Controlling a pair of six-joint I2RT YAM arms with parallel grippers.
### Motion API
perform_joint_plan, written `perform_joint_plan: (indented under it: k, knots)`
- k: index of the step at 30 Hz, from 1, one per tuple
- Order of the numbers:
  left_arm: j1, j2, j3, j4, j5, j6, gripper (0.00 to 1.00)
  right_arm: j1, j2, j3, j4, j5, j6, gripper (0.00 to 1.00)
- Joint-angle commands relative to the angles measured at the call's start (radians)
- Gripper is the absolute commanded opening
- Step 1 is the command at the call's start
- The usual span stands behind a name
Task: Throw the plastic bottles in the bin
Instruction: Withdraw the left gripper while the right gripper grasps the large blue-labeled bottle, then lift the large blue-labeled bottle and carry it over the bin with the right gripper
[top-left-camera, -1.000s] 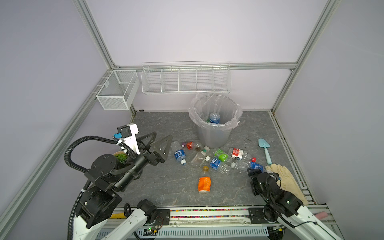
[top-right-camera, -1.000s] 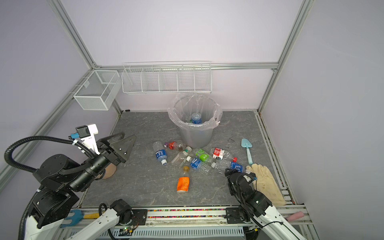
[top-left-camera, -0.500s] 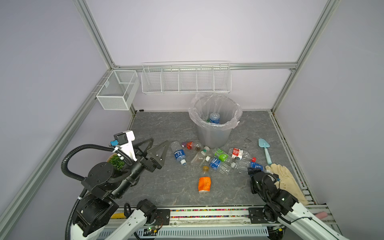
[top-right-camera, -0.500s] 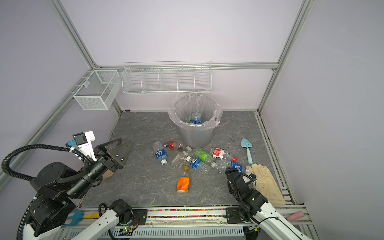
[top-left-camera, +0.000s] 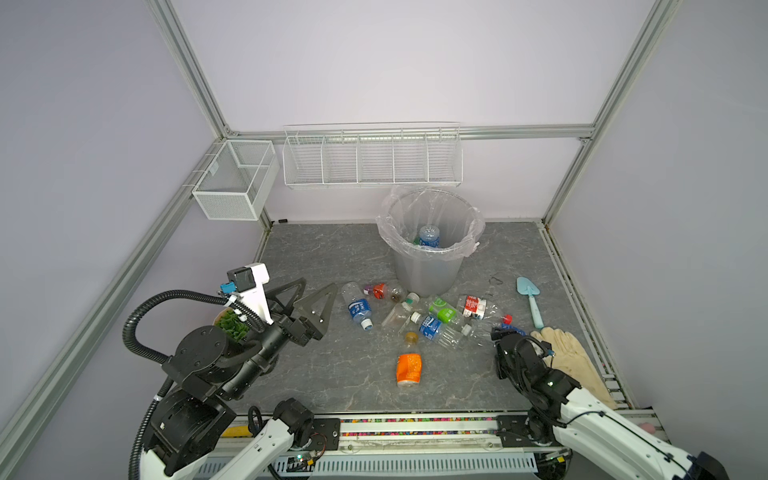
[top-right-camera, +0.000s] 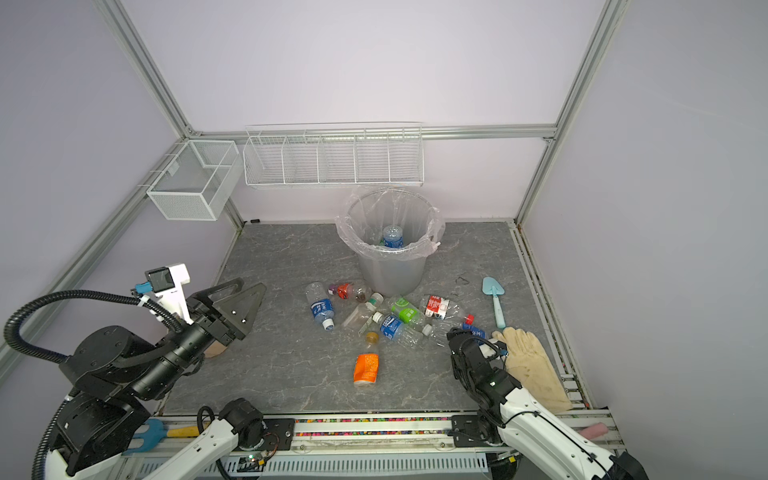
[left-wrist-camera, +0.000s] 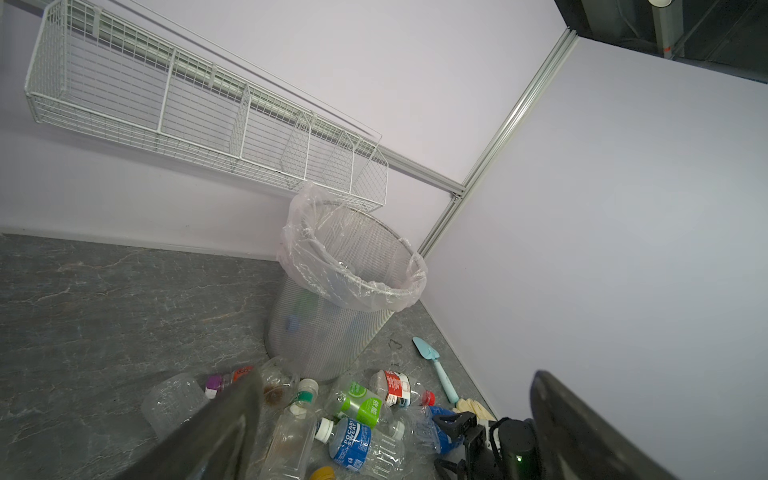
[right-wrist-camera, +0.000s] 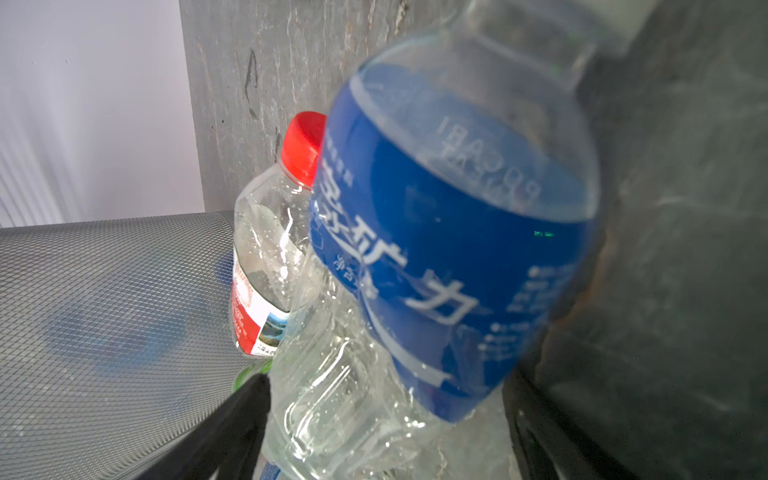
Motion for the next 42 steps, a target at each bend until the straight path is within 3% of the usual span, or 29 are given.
perform_joint_plan:
  k: [1, 7, 12, 19, 25, 38, 42]
  knots:
    - [-0.004, -0.016, -0.004, -0.029, -0.02, -0.001, 0.99, -0.034, 0.078, 0.001, 0.083, -0.087, 0.022, 0.93]
    - [-0.004, -0.023, -0.003, -0.042, -0.029, 0.003, 0.99, -0.084, 0.208, 0.028, 0.17, -0.153, -0.03, 1.0]
    - [-0.004, -0.034, -0.004, -0.055, -0.041, 0.006, 0.99, -0.093, 0.272, 0.034, 0.198, -0.163, -0.043, 0.85]
    - [-0.004, -0.042, -0.002, -0.067, -0.045, 0.01, 0.99, -0.093, 0.269, 0.033, 0.179, -0.149, -0.053, 0.43]
    - [-0.004, -0.046, 0.001, -0.075, -0.047, 0.01, 0.99, -0.093, 0.157, 0.081, 0.002, -0.123, -0.083, 0.13]
    - [-0.004, -0.041, -0.035, -0.08, -0.015, -0.008, 0.99, -0.093, -0.153, 0.224, -0.327, -0.03, -0.208, 0.15]
    - [-0.004, -0.045, -0.084, -0.086, -0.01, -0.02, 0.99, -0.093, -0.205, 0.312, -0.367, -0.019, -0.312, 0.15]
